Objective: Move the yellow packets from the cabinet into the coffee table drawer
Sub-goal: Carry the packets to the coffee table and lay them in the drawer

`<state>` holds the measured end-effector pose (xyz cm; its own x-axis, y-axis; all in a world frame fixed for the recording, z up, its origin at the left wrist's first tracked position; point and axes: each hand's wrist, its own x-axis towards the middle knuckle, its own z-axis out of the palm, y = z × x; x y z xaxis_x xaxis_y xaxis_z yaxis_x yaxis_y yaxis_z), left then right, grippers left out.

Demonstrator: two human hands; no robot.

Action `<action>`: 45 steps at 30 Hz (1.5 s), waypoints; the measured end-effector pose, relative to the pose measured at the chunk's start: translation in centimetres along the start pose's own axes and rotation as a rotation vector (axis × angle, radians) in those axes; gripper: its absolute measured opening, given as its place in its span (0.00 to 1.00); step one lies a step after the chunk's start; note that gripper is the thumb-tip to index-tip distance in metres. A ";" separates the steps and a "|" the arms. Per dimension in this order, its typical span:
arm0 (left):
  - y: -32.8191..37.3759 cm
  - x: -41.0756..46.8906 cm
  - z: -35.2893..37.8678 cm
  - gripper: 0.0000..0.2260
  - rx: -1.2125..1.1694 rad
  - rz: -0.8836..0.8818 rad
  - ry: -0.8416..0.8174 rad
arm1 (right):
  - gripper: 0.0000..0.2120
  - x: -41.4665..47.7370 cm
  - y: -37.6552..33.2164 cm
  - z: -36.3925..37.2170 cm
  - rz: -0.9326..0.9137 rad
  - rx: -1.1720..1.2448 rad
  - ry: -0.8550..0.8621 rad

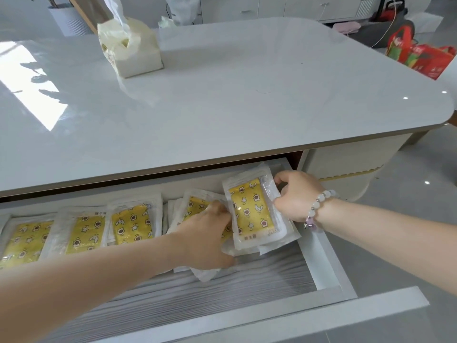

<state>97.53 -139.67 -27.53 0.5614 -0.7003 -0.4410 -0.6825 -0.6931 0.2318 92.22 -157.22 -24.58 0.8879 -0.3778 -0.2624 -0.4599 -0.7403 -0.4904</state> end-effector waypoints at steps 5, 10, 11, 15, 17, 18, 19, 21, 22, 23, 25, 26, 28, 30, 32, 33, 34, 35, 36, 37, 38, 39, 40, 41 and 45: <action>0.6 0.6 0.9 0.25 0.468 0.081 0.088 | 0.09 -0.2 0.4 -0.7 -0.004 0.019 -0.012; -0.2 1.0 0.3 0.17 0.647 0.001 0.196 | 0.13 0.7 0.8 -1.6 0.030 0.127 -0.017; -0.3 1.0 0.1 0.17 0.655 -0.027 0.230 | 0.15 0.9 0.8 -1.5 0.038 0.169 -0.038; -1.1 1.5 -0.6 0.21 0.606 -0.097 0.311 | 0.19 1.1 0.3 -0.1 0.082 0.295 -0.106; -1.9 1.6 -0.7 0.22 0.560 -0.096 0.337 | 0.20 1.3 0.0 0.9 0.120 0.337 -0.153; -2.4 1.5 -0.6 0.21 0.524 -0.093 0.344 | 0.19 1.4 -0.2 1.3 0.132 0.350 -0.181; -2.7 1.4 -0.7 0.20 0.476 -0.093 0.349 | 0.18 1.5 -0.3 1.8 0.138 0.345 -0.205; -3.1 1.1 -0.7 0.17 0.392 -0.091 0.354 | 0.18 1.9 -0.3 3.0 0.151 0.327 -0.208; -3.3 0.9 -0.6 0.16 0.363 -0.087 0.365 | 0.18 1.9 -0.2 3.4 0.165 0.326 -0.195; -3.4 0.8 -0.5 0.15 0.336 -0.081 0.386 | 0.18 2.0 -0.2 3.8 0.177 0.318 -0.180; -3.5 0.5 -0.3 0.14 0.270 -0.085 0.447 | 0.19 2.2 -0.2 4.2 0.190 0.275 -0.160; -3.5 0.4 -0.2 0.14 0.238 -0.091 0.476 | 0.18 2.3 -0.2 4.2 0.195 0.258 -0.160; -3.3 0.1 -0.1 0.15 0.200 -0.091 0.504 | 0.19 2.4 -0.2 4.0 0.203 0.228 -0.163; -3.1 -0.4 0.0 0.20 0.196 -0.058 0.481 | 0.19 2.3 -0.4 4.1 0.188 0.141 -0.158; -2.7 -1.0 0.2 0.29 0.263 0.004 0.426 | 0.17 1.9 -0.8 4.3 0.174 0.012 -0.143; -2.5 -1.2 0.4 0.33 0.320 0.037 0.395 | 0.15 1.6 -1.1 4.3 0.167 -0.053 -0.125; -2.2 -1.3 0.6 0.37 0.383 0.062 0.366 | 0.12 1.5 -1.4 4.2 0.159 -0.104 -0.111; -2.0 -1.1 0.7 0.39 0.434 0.075 0.340 | 0.10 1.4 -1.7 4.0 0.147 -0.140 -0.105; -1.9 -0.9 0.7 0.40 0.462 0.079 0.318 | 0.09 1.2 -1.9 3.8 0.133 -0.168 -0.107; -1.7 -0.8 0.5 0.40 0.463 0.073 0.300 | 0.09 1.0 -2.1 3.3 0.105 -0.187 -0.101; -1.6 -0.8 0.2 0.40 0.443 0.057 0.286 | 0.11 0.7 -2.0 2.8 0.052 -0.200 -0.081; -1.5 -0.9 -0.1 0.40 0.414 0.036 0.275 | 0.16 0.3 -1.8 2.4 -0.029 -0.224 -0.060; -1.5 -1.1 -0.4 0.41 0.390 0.014 0.267 | 0.25 -0.2 -1.5 2.1 -0.142 -0.286 -0.044; -1.7 -1.4 -0.7 0.43 0.383 -0.006 0.257 | 0.35 -0.7 -1.1 2.0 -0.285 -0.381 -0.046; -3.2 -3.2 -0.8 0.50 0.431 -0.089 0.130 | 0.56 -0.4 -0.7 2.5 -0.703 -0.817 -0.159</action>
<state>98.29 -135.39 -26.14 0.6618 -0.6761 -0.3239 -0.7460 -0.6365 -0.1957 92.16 -155.11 -26.19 0.9118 0.3074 -0.2723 0.3473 -0.9310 0.1120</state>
